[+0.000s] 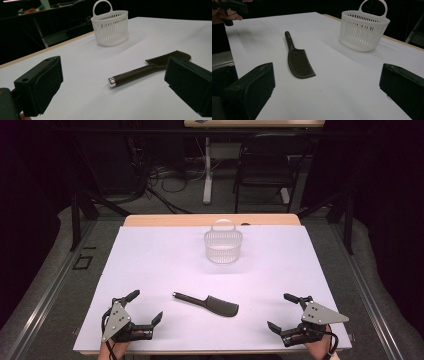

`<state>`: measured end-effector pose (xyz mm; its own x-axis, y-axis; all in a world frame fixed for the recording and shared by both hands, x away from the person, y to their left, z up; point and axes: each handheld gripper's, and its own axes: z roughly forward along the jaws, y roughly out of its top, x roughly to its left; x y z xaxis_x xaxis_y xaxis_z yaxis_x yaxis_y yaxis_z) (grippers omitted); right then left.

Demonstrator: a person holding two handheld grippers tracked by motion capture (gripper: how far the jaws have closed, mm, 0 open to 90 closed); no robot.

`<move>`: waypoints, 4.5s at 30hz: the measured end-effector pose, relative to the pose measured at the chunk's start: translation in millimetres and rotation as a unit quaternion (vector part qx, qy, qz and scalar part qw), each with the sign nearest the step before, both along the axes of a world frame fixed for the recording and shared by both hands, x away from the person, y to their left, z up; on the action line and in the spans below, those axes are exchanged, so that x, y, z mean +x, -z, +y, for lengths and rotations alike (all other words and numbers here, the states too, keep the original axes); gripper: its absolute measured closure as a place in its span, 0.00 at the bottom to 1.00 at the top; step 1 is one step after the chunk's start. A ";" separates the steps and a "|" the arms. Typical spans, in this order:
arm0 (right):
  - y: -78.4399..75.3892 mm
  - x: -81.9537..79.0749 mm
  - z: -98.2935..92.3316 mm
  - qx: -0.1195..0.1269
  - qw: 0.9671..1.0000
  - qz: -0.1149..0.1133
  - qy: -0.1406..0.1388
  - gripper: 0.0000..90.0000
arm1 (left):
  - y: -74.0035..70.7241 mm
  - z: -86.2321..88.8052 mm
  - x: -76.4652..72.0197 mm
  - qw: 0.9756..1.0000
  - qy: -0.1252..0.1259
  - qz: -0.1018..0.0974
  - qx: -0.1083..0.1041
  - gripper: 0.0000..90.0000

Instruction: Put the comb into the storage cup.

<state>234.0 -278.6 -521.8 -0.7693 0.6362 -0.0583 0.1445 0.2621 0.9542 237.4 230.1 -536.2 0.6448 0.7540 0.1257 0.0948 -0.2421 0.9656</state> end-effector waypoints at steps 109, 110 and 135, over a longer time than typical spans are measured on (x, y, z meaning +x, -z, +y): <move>2.3 4.3 7.1 -0.011 1.000 0.018 -0.004 0.00 | 0.5 -55.8 107.6 0.975 0.007 0.183 0.128 0.96; 2.3 4.3 7.1 -0.011 1.000 0.018 -0.004 0.00 | 0.5 -55.8 107.6 0.975 0.007 0.183 0.128 0.98; 2.4 4.3 6.7 -0.012 1.000 0.018 -0.004 0.00 | 11.3 -60.2 108.4 0.965 0.019 0.208 0.158 1.00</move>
